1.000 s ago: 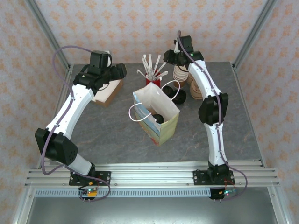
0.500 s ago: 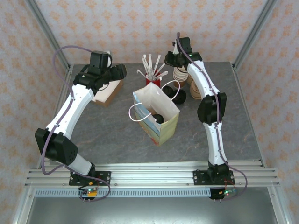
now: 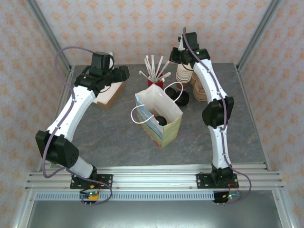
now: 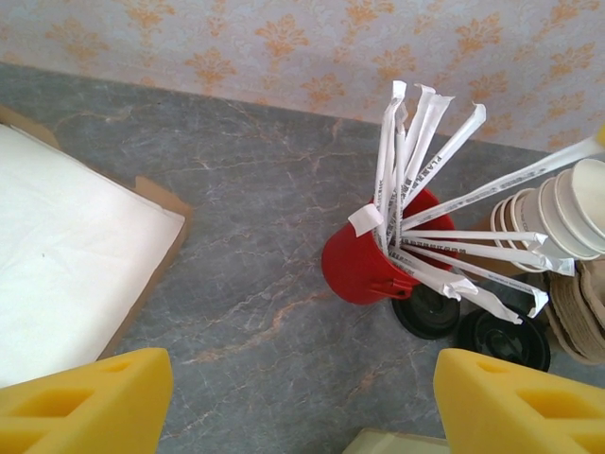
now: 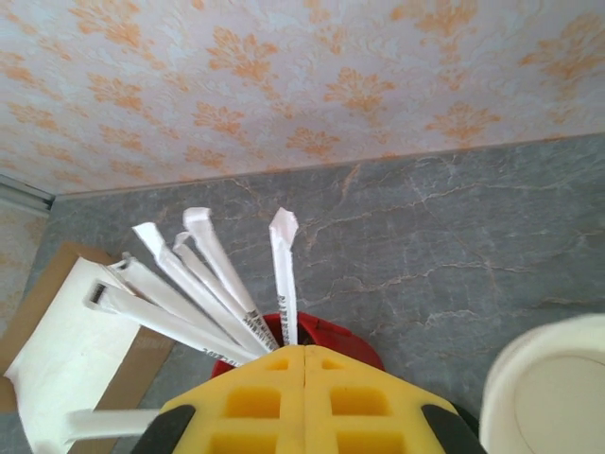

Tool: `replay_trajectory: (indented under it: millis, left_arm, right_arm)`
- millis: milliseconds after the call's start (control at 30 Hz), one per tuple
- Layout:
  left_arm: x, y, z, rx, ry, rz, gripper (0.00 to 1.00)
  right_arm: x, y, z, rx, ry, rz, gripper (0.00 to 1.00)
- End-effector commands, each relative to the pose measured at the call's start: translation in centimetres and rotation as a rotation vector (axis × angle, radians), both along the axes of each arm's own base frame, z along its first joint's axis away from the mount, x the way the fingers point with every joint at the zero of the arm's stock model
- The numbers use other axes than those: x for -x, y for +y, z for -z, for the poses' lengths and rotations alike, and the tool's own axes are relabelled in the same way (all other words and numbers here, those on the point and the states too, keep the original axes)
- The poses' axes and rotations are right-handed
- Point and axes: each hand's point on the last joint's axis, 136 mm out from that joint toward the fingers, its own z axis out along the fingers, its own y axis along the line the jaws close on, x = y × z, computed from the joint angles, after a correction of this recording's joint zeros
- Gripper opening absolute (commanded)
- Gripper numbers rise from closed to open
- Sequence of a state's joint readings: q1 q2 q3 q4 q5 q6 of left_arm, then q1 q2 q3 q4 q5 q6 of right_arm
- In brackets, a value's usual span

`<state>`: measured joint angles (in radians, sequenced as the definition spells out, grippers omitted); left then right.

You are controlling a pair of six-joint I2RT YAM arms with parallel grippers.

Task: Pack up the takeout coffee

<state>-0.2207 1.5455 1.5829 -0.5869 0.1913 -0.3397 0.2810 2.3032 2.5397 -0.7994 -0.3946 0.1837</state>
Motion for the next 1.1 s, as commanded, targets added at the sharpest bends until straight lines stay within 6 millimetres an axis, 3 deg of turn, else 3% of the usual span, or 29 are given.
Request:
replay_trajectory:
  millis: [0, 167, 267, 533, 667, 767, 1067]
  left_arm:
    - [1.1, 0.0, -1.2, 0.014, -0.02, 0.018, 0.74]
    - [1.7, -0.3, -1.9, 0.043, -0.043, 0.029, 0.74]
    - [2.1, -0.3, -2.3, 0.052, -0.056, 0.032, 0.74]
    - [2.7, -0.1, -2.7, 0.063, -0.08, 0.024, 0.74]
    - [2.9, 0.1, -2.5, 0.06, -0.08, 0.018, 0.74]
    - [3.1, 0.0, -2.2, 0.064, -0.075, 0.018, 0.74]
    - [3.6, 0.4, -1.8, 0.064, -0.075, -0.001, 0.74]
  right_arm:
    - [4.1, -1.9, -10.3, 0.018, -0.175, 0.022, 0.04]
    - [8.6, -3.4, -16.6, 0.005, -0.285, 0.037, 0.03]
    - [12.0, -4.0, -19.3, 0.01, -0.332, 0.026, 0.03]
    - [21.8, -2.4, -23.6, -0.075, -0.447, -0.131, 0.01]
    - [25.2, -0.4, -22.9, -0.107, -0.41, -0.257, 0.0]
    - [27.1, 1.4, -21.2, -0.096, -0.37, -0.344, 0.0]
    - [27.5, 4.7, -14.8, 0.0, -0.236, -0.451, 0.01]
